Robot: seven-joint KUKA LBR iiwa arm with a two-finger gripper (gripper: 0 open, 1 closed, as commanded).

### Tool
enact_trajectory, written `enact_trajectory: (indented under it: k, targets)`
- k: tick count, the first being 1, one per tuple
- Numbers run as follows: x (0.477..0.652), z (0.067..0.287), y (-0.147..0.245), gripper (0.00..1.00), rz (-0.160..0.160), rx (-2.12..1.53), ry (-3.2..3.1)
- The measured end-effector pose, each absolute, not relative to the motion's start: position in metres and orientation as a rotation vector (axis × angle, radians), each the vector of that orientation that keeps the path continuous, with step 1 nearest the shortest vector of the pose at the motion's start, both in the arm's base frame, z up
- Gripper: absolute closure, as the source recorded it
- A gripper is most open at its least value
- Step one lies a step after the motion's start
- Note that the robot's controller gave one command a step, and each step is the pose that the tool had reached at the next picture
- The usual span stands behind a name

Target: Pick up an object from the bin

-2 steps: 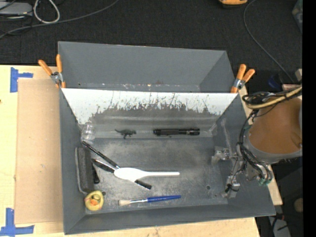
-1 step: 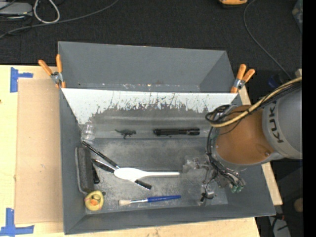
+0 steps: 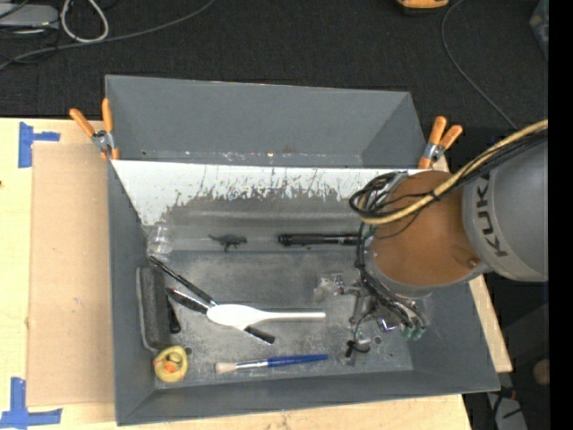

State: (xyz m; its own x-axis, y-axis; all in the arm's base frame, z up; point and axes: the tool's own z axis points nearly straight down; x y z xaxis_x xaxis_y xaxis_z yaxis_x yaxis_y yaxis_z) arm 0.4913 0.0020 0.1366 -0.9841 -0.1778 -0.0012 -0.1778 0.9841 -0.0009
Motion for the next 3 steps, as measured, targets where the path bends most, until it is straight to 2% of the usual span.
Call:
enact_trajectory:
  k: [1, 2, 3]
  targets:
    - [0.480, 0.108, 0.073, 0.00, 0.006, -0.655, 3.083]
    - [0.474, 0.075, 0.074, 0.00, 0.002, -0.571, 3.070]
    - [0.473, 0.071, 0.102, 1.00, 0.008, -1.394, 2.807]
